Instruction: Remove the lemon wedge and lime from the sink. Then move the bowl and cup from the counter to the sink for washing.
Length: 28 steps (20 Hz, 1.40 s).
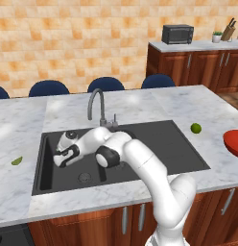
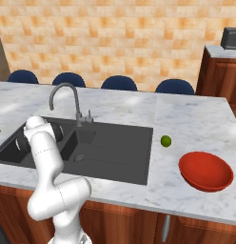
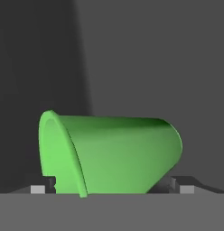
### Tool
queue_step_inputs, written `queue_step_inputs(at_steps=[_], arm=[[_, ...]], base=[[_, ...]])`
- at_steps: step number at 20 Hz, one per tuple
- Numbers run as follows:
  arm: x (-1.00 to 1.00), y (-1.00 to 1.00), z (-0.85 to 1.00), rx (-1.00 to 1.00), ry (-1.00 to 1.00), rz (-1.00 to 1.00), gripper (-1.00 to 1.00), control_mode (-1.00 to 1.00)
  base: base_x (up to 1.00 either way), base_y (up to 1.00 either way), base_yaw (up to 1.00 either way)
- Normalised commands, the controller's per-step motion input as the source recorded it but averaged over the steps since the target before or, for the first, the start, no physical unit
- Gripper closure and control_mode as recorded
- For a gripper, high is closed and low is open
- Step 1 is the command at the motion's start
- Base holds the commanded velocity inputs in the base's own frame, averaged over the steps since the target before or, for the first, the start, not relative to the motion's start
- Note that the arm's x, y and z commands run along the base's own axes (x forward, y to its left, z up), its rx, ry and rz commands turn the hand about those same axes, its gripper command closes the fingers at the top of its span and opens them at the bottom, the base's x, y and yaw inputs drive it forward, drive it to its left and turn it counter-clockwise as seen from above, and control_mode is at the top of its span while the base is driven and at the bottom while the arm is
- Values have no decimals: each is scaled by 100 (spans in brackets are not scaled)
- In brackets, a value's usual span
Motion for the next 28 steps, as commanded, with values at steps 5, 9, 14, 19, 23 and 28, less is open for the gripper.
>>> queue_step_inputs(at_steps=[5,9,14,19,23,28], arm=[[-34,44,0,-2,25,-10,-100,-100],[-37,21,0,0,43,-6,-100,-100],[-43,23,-1,-3,31,-3,-100,-100],[-34,21,-2,-16,12,-3,-100,-100],[-26,20,5,-26,0,0,-100,-100],[-16,19,20,-24,0,-1,-100,-100]], base=[[0,0,0],[0,0,0],[0,0,0],[0,0,0],[0,0,0],[0,0,0]])
